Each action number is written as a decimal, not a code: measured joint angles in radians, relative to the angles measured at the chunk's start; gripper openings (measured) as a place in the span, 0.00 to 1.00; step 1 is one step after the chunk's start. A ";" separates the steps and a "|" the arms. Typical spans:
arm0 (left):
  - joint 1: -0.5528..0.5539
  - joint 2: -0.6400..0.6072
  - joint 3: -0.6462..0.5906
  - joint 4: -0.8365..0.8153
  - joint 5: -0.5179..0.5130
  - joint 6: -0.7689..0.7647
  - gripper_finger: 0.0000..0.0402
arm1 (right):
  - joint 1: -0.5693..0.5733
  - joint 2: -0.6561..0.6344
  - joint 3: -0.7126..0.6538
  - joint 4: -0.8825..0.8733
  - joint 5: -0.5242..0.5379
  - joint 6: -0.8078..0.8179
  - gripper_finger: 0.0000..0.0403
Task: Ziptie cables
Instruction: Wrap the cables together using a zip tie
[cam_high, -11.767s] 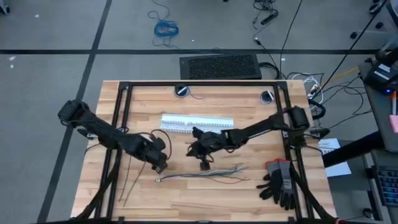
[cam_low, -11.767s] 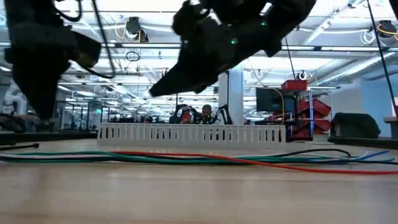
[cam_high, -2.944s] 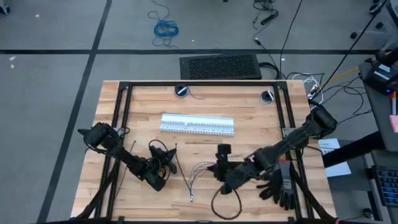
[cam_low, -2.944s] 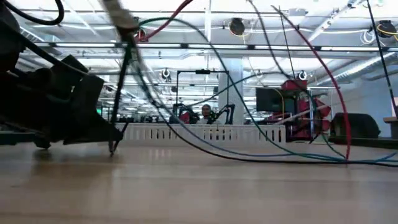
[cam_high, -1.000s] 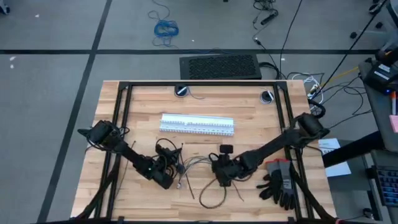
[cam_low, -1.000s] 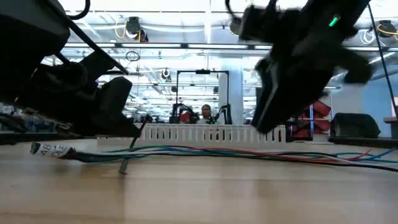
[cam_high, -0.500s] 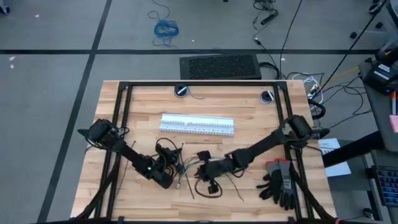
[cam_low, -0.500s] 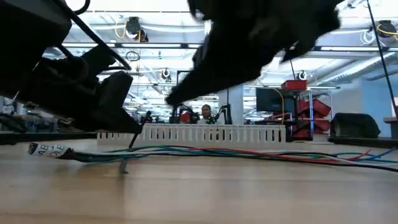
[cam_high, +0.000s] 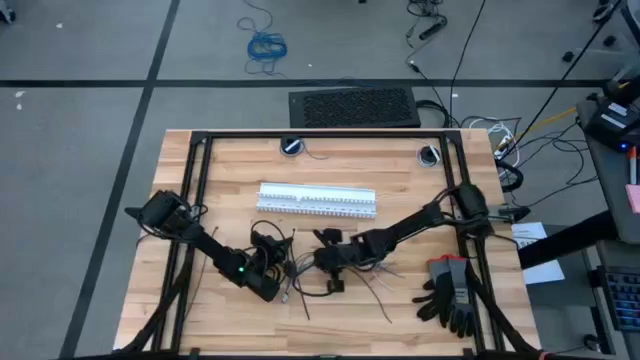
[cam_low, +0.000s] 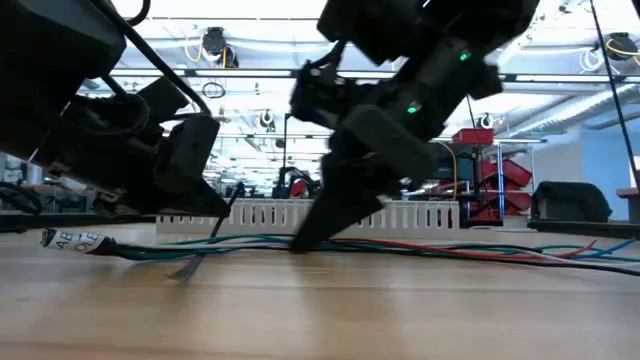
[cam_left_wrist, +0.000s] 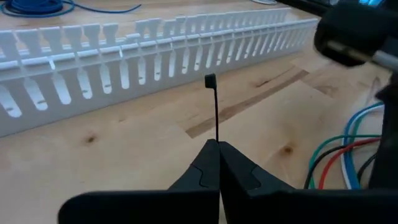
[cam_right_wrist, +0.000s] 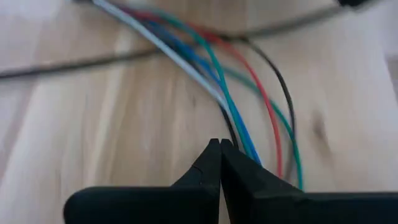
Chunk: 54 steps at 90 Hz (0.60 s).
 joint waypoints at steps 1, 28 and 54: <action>0.000 0.000 0.000 -0.001 0.000 0.000 0.00 | 0.007 -0.001 0.000 -0.008 0.010 0.006 0.00; 0.002 0.000 0.000 0.003 0.005 -0.002 0.00 | 0.160 -0.094 -0.005 -0.330 0.060 0.187 0.00; 0.002 0.000 0.000 0.006 0.019 -0.002 0.00 | 0.192 -0.111 -0.023 -0.626 0.115 0.336 0.00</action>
